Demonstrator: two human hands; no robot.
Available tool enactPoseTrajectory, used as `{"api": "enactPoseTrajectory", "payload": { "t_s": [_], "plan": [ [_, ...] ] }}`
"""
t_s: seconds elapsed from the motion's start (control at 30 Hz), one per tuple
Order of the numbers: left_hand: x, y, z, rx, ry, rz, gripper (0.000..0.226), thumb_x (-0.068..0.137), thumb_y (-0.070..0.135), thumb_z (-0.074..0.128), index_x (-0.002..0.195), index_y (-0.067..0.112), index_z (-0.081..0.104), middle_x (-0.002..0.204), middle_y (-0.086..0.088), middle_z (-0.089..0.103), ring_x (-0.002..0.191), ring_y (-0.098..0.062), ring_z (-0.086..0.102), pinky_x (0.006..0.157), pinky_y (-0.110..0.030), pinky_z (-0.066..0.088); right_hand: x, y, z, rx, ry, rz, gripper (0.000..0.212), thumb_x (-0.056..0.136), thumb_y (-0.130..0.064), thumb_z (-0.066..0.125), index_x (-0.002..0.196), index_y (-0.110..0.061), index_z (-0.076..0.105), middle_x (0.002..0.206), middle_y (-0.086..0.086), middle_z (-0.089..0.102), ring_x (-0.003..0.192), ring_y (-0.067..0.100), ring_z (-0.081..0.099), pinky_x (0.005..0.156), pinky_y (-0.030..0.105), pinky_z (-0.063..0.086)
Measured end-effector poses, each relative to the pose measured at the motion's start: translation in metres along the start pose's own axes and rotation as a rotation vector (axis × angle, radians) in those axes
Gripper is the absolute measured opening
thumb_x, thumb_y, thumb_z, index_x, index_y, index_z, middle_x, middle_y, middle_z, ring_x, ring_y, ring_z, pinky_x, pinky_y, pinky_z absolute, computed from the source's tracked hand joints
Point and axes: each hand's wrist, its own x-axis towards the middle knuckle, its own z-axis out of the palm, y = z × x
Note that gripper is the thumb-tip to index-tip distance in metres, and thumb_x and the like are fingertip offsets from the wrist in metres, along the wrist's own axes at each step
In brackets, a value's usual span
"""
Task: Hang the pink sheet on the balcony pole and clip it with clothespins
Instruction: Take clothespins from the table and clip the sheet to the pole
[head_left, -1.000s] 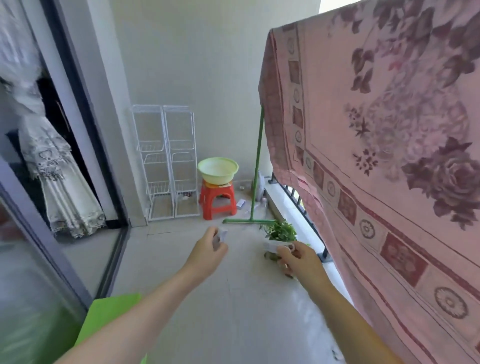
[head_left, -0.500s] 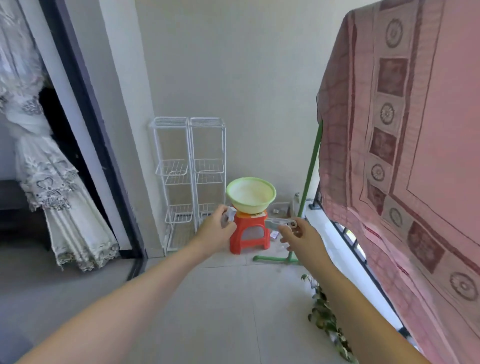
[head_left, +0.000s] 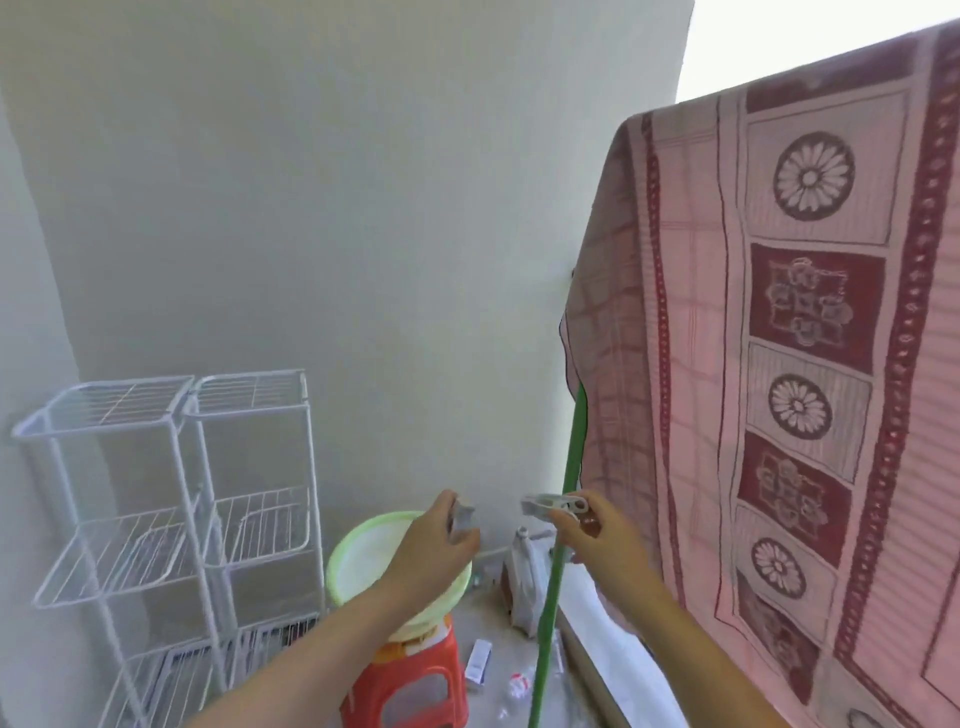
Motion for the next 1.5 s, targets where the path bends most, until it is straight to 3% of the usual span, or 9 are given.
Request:
{"api": "enactPoseTrajectory", "payload": {
  "t_s": [0.13, 0.27, 0.4, 0.5, 0.63, 0.77, 1.0, 1.3, 1.5],
  "plan": [
    [0.12, 0.013, 0.006, -0.037, 0.094, 0.099, 0.032, 0.081, 0.016, 0.06, 0.06, 0.021, 0.037, 0.055, 0.005, 0.041, 0.056, -0.014, 0.039, 0.055, -0.024, 0.032, 0.1, -0.015, -0.007, -0.009, 0.048, -0.005, 0.01, 0.087, -0.023, 0.06, 0.096, -0.019, 0.06, 0.079, -0.002, 0.064, 0.057, -0.007, 0.058, 0.053, 0.012, 0.046],
    [0.224, 0.03, 0.035, -0.176, 0.04, 0.216, 0.033, 0.084, 0.025, 0.061, 0.061, 0.008, 0.044, 0.06, -0.007, 0.045, 0.058, -0.017, 0.042, 0.054, -0.021, 0.036, 0.165, -0.026, -0.016, -0.063, 0.135, -0.042, 0.015, 0.083, -0.033, 0.063, 0.095, -0.026, 0.063, 0.087, -0.005, 0.069, 0.076, 0.009, 0.063, 0.059, 0.01, 0.045],
    [0.32, 0.072, 0.064, -0.44, -0.058, 0.308, 0.021, 0.083, 0.033, 0.063, 0.093, 0.018, 0.052, 0.069, 0.006, 0.05, 0.063, -0.009, 0.05, 0.065, -0.022, 0.049, 0.214, -0.024, -0.035, -0.133, 0.318, -0.063, 0.01, 0.081, -0.028, 0.065, 0.089, -0.034, 0.063, 0.088, -0.009, 0.07, 0.071, 0.0, 0.063, 0.058, 0.008, 0.045],
    [0.373, 0.102, 0.071, -0.532, -0.219, 0.412, 0.057, 0.078, 0.04, 0.067, 0.128, 0.032, 0.041, 0.102, 0.018, 0.059, 0.092, -0.001, 0.058, 0.082, -0.011, 0.045, 0.241, -0.035, -0.044, -0.184, 0.461, -0.058, 0.027, 0.079, -0.017, 0.067, 0.084, -0.043, 0.065, 0.086, -0.012, 0.072, 0.077, 0.008, 0.066, 0.069, 0.022, 0.052],
    [0.428, 0.119, 0.081, -0.486, -0.317, 0.644, 0.033, 0.073, 0.044, 0.07, 0.099, 0.025, 0.064, 0.089, 0.007, 0.069, 0.08, -0.006, 0.062, 0.072, -0.026, 0.051, 0.264, -0.083, -0.045, -0.233, 0.61, -0.101, 0.041, 0.075, -0.006, 0.072, 0.08, -0.046, 0.067, 0.086, -0.009, 0.074, 0.07, 0.01, 0.066, 0.062, 0.018, 0.05],
    [0.46, 0.111, 0.077, -0.651, -0.413, 0.742, 0.033, 0.083, 0.03, 0.063, 0.069, 0.001, 0.055, 0.064, -0.006, 0.051, 0.056, -0.011, 0.041, 0.054, -0.023, 0.034, 0.272, -0.131, -0.037, -0.406, 0.63, -0.131, 0.061, 0.04, -0.079, 0.066, 0.092, -0.047, 0.062, 0.091, -0.016, 0.072, 0.076, 0.006, 0.068, 0.066, 0.017, 0.052],
    [0.514, 0.112, 0.049, -0.883, -0.702, 0.705, 0.021, 0.083, 0.019, 0.061, 0.064, 0.028, 0.062, 0.07, 0.005, 0.06, 0.066, -0.006, 0.055, 0.065, -0.018, 0.043, 0.31, -0.204, -0.032, -1.068, 0.517, -0.224, 0.036, 0.068, -0.067, 0.052, 0.098, -0.048, 0.058, 0.101, -0.024, 0.063, 0.089, -0.003, 0.059, 0.07, 0.001, 0.044],
    [0.506, 0.109, 0.079, -1.291, -1.145, 0.207, 0.011, 0.082, 0.012, 0.059, 0.072, 0.014, 0.063, 0.065, -0.004, 0.066, 0.058, -0.017, 0.063, 0.055, -0.026, 0.055, 0.402, -0.303, -0.057, -1.533, 0.221, 0.077, 0.038, 0.071, -0.057, 0.055, 0.096, -0.031, 0.067, 0.061, -0.037, 0.06, 0.06, -0.013, 0.054, 0.055, 0.004, 0.038],
    [0.517, 0.126, 0.106, -1.144, -1.637, 0.128, 0.04, 0.072, 0.026, 0.072, 0.104, 0.003, 0.061, 0.086, -0.008, 0.061, 0.076, -0.02, 0.057, 0.074, -0.029, 0.05, 0.406, -0.285, -0.078, -1.785, 0.257, 0.106, 0.063, 0.07, -0.072, 0.027, 0.109, -0.027, 0.047, 0.09, -0.004, 0.071, 0.075, 0.017, 0.062, 0.085, 0.039, 0.048]
  ]
}}
